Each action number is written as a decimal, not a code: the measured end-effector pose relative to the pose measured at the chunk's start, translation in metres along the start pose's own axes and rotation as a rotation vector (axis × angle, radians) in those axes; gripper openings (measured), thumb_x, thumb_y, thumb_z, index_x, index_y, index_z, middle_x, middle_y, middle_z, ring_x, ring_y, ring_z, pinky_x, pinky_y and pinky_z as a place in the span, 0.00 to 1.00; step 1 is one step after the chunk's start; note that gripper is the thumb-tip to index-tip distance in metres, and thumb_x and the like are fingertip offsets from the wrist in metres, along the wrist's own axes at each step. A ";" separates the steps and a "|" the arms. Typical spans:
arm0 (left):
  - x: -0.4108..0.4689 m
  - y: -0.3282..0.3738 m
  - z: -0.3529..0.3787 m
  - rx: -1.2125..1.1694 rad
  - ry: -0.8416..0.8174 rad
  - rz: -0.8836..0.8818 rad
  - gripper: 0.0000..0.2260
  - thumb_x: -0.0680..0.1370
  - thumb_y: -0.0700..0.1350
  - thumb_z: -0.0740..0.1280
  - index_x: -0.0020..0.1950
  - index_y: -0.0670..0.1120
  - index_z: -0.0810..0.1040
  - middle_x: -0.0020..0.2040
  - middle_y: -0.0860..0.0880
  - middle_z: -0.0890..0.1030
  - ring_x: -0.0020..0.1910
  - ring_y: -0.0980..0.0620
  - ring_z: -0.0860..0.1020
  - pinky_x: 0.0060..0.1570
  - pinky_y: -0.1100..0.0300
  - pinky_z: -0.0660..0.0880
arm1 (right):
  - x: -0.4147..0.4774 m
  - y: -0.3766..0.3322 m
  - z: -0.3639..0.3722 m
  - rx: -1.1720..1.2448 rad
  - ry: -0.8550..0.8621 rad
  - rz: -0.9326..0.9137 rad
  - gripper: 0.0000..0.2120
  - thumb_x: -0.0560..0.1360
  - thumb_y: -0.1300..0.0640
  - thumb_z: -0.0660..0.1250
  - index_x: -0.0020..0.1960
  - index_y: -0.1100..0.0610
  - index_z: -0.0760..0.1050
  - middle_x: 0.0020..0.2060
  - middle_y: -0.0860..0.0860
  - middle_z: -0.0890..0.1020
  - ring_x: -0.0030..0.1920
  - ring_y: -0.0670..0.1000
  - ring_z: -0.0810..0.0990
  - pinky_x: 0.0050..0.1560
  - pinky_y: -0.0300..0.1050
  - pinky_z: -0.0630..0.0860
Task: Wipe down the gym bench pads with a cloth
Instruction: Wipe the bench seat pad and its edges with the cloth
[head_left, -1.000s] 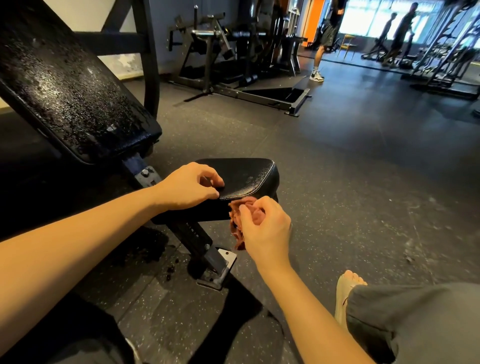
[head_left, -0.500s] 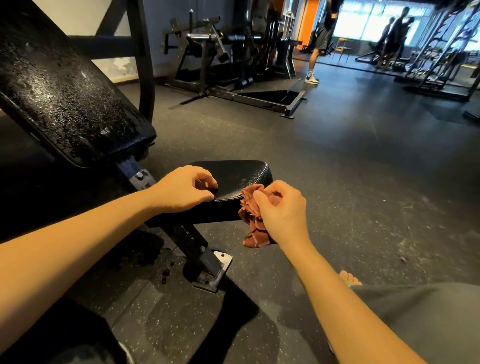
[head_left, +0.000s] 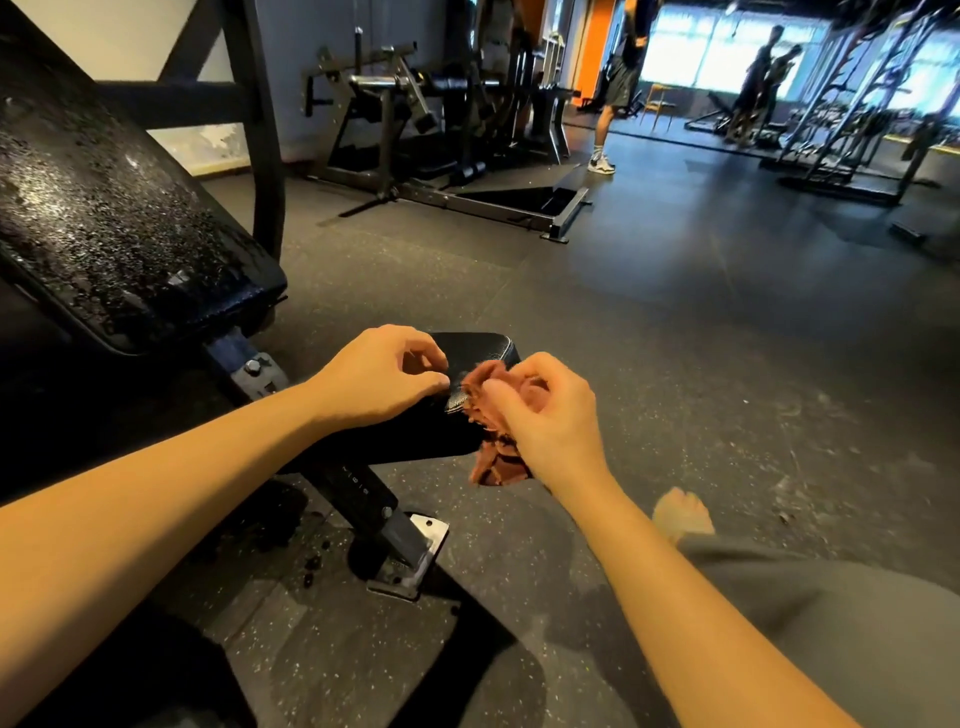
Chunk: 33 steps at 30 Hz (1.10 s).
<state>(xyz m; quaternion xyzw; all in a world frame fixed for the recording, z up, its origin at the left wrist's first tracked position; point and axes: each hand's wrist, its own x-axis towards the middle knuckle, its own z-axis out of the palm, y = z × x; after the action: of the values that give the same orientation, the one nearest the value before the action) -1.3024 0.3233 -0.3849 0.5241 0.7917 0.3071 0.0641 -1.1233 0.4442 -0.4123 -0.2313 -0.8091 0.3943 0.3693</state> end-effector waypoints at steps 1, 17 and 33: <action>0.004 0.002 0.001 -0.009 0.012 0.003 0.09 0.79 0.52 0.71 0.56 0.51 0.84 0.52 0.54 0.83 0.49 0.58 0.81 0.52 0.57 0.80 | 0.000 0.003 0.002 -0.024 -0.079 -0.016 0.08 0.75 0.53 0.74 0.42 0.53 0.77 0.35 0.46 0.80 0.37 0.43 0.77 0.37 0.37 0.73; 0.074 0.009 0.031 0.114 0.062 -0.186 0.23 0.70 0.73 0.66 0.54 0.59 0.82 0.49 0.61 0.80 0.48 0.63 0.79 0.50 0.60 0.78 | 0.203 0.070 -0.039 -0.163 -0.584 0.244 0.14 0.67 0.62 0.79 0.46 0.68 0.78 0.38 0.59 0.77 0.39 0.54 0.75 0.42 0.48 0.72; 0.066 0.070 0.074 0.283 0.273 -0.584 0.31 0.67 0.73 0.62 0.65 0.59 0.79 0.58 0.65 0.77 0.57 0.65 0.75 0.59 0.60 0.75 | 0.288 0.087 0.021 0.095 -1.280 -0.128 0.07 0.69 0.64 0.79 0.45 0.57 0.84 0.45 0.59 0.86 0.43 0.51 0.82 0.46 0.48 0.76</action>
<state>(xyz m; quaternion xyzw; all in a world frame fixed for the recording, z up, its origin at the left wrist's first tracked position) -1.2447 0.4300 -0.3915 0.2334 0.9442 0.2302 -0.0306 -1.3105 0.6767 -0.3720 0.1151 -0.8632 0.4669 -0.1539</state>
